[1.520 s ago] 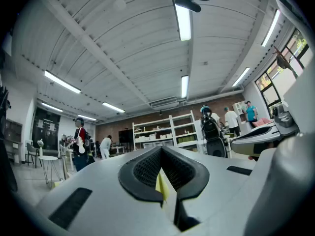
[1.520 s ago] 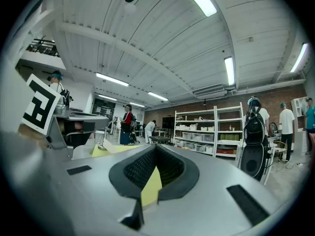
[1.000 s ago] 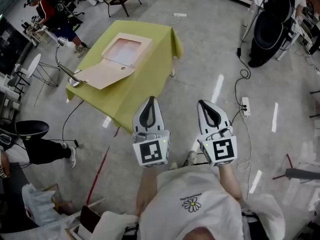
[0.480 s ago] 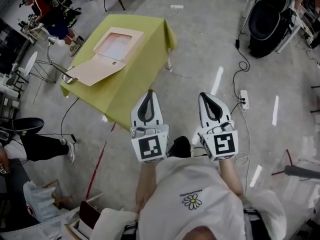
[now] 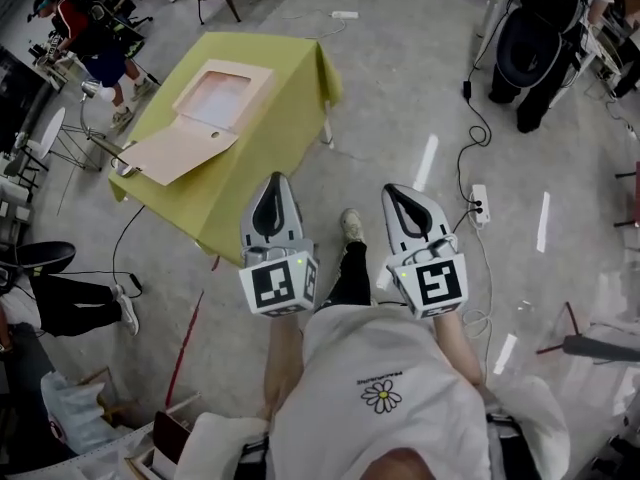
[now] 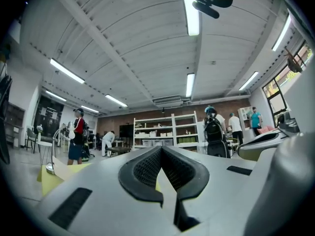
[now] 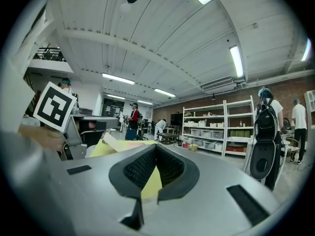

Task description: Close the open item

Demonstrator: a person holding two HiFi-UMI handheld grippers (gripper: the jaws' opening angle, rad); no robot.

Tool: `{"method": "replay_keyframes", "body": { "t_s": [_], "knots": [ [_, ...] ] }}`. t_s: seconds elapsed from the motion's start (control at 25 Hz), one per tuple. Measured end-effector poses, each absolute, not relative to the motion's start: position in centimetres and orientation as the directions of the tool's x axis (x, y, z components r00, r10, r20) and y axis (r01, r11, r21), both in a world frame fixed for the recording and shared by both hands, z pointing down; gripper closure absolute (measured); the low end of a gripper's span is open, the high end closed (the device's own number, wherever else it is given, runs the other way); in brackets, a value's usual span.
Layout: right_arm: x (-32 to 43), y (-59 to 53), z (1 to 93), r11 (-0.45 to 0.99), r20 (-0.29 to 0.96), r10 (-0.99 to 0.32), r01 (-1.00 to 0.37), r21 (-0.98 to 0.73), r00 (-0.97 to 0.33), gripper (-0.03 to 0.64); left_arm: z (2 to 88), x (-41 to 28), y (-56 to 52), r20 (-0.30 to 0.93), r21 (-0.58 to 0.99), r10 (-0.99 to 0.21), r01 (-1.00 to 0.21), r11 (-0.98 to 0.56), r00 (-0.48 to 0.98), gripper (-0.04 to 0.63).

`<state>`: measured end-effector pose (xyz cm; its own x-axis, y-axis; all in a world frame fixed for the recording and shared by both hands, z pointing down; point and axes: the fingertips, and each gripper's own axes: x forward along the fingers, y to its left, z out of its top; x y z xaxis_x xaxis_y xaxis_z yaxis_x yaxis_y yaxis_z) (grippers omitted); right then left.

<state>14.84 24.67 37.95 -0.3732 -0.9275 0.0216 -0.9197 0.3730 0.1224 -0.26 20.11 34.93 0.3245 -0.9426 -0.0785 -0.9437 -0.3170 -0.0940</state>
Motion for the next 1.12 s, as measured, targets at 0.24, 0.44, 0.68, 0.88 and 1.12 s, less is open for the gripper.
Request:
{"method": "replay_keyframes", "body": {
  "t_s": [0.24,0.44,0.68,0.88,1.12],
  "knots": [
    [16.4,19.1,37.0,0.342,-0.011,-0.936,-0.915,0.215,-0.352,0.604,34.7,0.7,13.2,-0.105,-0.071,-0.939,-0.944,-0.323,0.329,0.581],
    [16.3,13.2,38.3,0.366,0.032,-0.929,-0.9,0.237,-0.37,0.604,35.0,1.2,7.2,-0.103,-0.071,-0.941,-0.946,-0.316,0.322,0.581],
    [14.9,5.2,38.0,0.41,0.074,-0.912,-0.883,0.23,-0.404,0.603,34.3,1.7,-0.8,-0.076,-0.074,-0.937,-0.939,-0.337,0.342,0.581],
    [13.5,-2.9,37.3,0.451,0.074,-0.892,-0.867,0.21,-0.446,0.603,32.5,2.9,-7.0,-0.137,-0.207,-0.93,-0.928,-0.311,0.342,0.581],
    [8.3,-10.9,36.4,0.551,0.111,-0.828,-0.758,0.35,-0.55,0.604,31.4,0.7,-13.7,-0.178,-0.174,-0.943,-0.953,-0.249,0.28,0.581]
  ]
}}
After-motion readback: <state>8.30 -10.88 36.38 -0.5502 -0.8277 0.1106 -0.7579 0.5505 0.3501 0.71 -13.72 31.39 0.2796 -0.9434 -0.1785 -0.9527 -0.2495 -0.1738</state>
